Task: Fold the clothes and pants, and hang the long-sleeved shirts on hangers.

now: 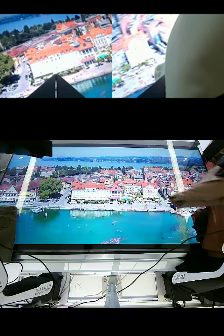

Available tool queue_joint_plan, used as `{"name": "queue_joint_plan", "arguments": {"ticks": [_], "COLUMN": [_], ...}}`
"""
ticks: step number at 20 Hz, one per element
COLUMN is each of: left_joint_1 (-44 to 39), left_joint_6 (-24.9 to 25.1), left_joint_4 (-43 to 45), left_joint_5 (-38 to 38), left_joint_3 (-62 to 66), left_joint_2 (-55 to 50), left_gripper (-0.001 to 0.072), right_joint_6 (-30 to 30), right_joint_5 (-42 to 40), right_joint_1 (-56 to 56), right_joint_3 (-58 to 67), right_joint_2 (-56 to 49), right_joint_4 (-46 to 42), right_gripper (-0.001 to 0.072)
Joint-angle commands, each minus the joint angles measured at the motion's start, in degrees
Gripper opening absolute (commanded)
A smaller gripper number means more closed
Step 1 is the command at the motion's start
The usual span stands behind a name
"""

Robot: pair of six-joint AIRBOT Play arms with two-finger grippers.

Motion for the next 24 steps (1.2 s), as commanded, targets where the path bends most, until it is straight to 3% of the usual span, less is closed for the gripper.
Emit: {"name": "queue_joint_plan", "arguments": {"ticks": [1, 3, 4, 8, 13, 14, 15, 17, 18, 24], "left_joint_1": [0.1, 0.0, 0.0, 0.0, 0.0, 0.0, 0.0, 0.0, 0.0, 0.0], "left_joint_6": [0.0, 0.0, 0.0, 0.0, 0.0, 0.0, 0.0, 0.0, 0.0, 0.0], "left_joint_4": [2.1, 2.1, 2.1, 2.1, 2.1, 2.1, 2.1, 2.1, 2.1, 2.1], "left_joint_5": [0.0, 0.0, 0.0, 0.0, 0.0, 0.0, 0.0, 0.0, 0.0, 0.0], "left_joint_3": [0.0, 0.0, 0.0, 0.0, 0.0, 0.0, 0.0, 0.0, 0.0, 0.0], "left_joint_2": [0.6, 0.6, 0.6, 0.5, 0.5, 0.5, 0.5, 0.5, 0.5, 0.5], "left_gripper": [0.0017, 0.0017, 0.0017, 0.0017, 0.0017, 0.0017, 0.0017, 0.0017, 0.0017, 0.0017], "right_joint_6": [7.1, 5.1, 2.5, 1.8, 1.9, 1.9, 1.8, 1.8, 1.7, 1.4], "right_joint_5": [10.1, 18.7, 18.5, 18.5, 18.4, 18.4, 18.4, 18.2, 17.7, 12.6], "right_joint_1": [-2.8, -2.8, -2.8, -4.3, -16.6, -19.0, -21.0, -23.8, -24.2, -24.2], "right_joint_3": [0.1, -0.1, -1.2, -7.4, -18.3, -19.2, -19.6, -19.6, -19.6, -19.6], "right_joint_2": [4.3, 5.3, 6.3, 10.1, 15.1, 15.3, 15.2, 15.0, 15.0, 15.0], "right_joint_4": [-18.3, -30.0, -33.0, -43.1, -40.5, -37.3, -33.2, -26.4, -25.0, -24.7], "right_gripper": [0.0028, 0.0027, 0.0027, 0.0028, 0.0029, 0.0057, 0.0181, 0.0543, 0.0649, 0.0651]}}
